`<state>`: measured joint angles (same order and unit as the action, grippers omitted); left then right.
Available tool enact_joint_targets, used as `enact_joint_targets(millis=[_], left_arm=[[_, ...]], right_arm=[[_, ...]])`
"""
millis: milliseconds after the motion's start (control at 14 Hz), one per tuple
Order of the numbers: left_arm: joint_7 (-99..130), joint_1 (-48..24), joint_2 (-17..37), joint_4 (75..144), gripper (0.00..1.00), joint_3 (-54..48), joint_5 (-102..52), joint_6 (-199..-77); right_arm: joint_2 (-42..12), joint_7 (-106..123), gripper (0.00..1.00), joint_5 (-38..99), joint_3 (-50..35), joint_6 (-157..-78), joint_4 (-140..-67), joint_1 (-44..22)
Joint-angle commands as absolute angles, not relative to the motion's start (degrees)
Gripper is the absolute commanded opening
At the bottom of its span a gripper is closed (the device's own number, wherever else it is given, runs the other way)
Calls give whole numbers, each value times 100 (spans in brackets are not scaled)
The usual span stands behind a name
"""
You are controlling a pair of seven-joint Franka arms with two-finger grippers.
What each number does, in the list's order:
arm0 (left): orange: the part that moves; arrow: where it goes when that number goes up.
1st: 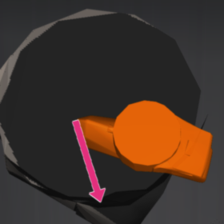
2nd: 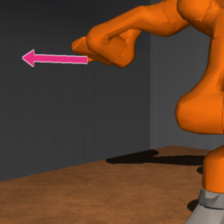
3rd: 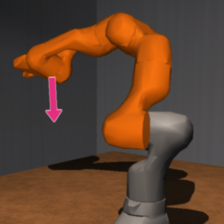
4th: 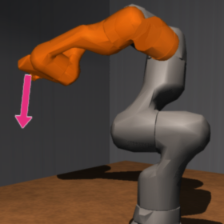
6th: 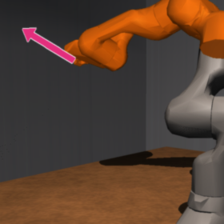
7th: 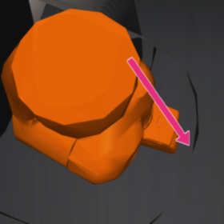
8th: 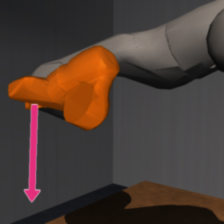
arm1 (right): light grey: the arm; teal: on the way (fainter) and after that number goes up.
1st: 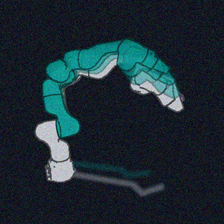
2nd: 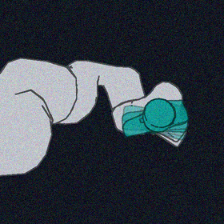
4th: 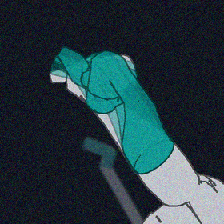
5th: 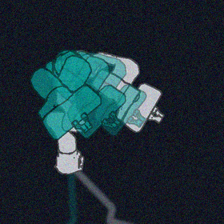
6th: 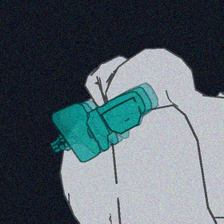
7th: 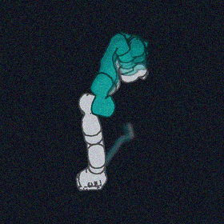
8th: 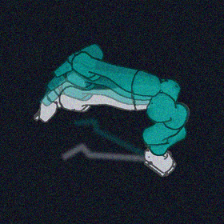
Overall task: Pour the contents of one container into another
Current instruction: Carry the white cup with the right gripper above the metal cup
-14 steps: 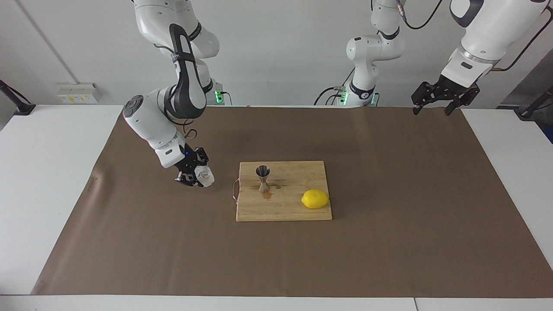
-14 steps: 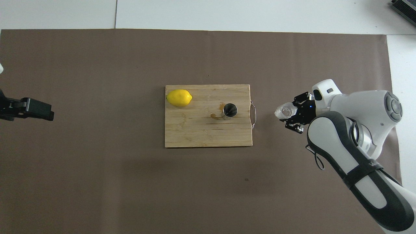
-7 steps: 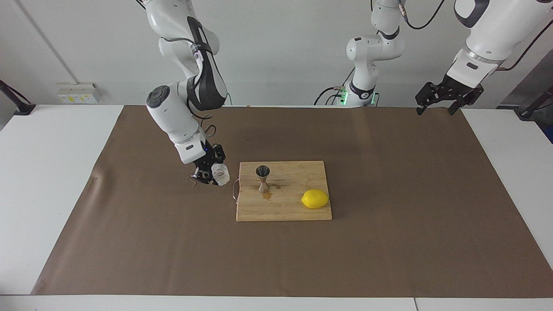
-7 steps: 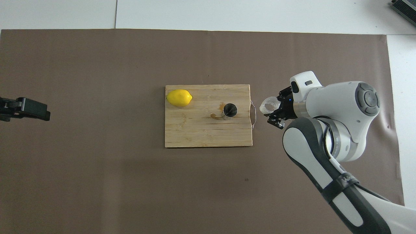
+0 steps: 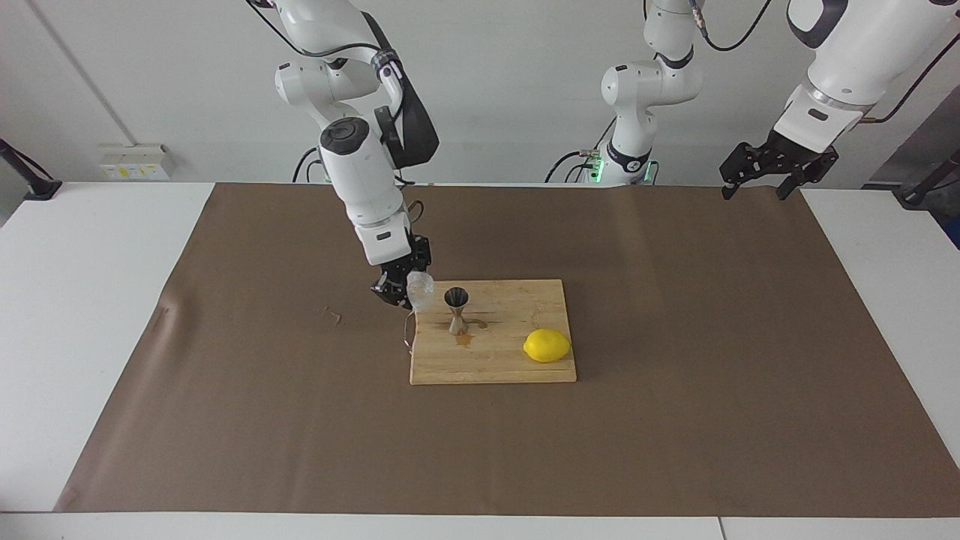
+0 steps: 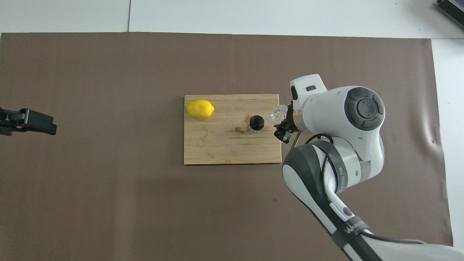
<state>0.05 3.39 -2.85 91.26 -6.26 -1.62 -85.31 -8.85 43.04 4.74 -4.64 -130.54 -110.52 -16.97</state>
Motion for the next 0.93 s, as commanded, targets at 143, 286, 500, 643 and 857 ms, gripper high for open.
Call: enact_joint_targets(millis=[143,286,500,643,857], left_arm=[[35,360,-352,9193,100,-642,-193,-8455],[35,378,-352,9193,100,-642,-193,-8455],[35,378,-352,9193,100,-642,-193,-8464],[35,378,-352,9193,100,-650,-193,-8464],[35,387,-352,9193,100,-650,-193,-8464]], right_arm=[[-1335,3946,0,-622,-466,-12192,-10092,-1950],[-1406,3920,0,-930,-466,-12015,-9984,-2030],[-1441,3955,0,-1606,-501,-12015,-10020,-2135],[-1450,3955,0,-1757,-501,-11988,-10028,-2276],[-1521,3973,0,-2328,-501,-12006,-10081,-2452]])
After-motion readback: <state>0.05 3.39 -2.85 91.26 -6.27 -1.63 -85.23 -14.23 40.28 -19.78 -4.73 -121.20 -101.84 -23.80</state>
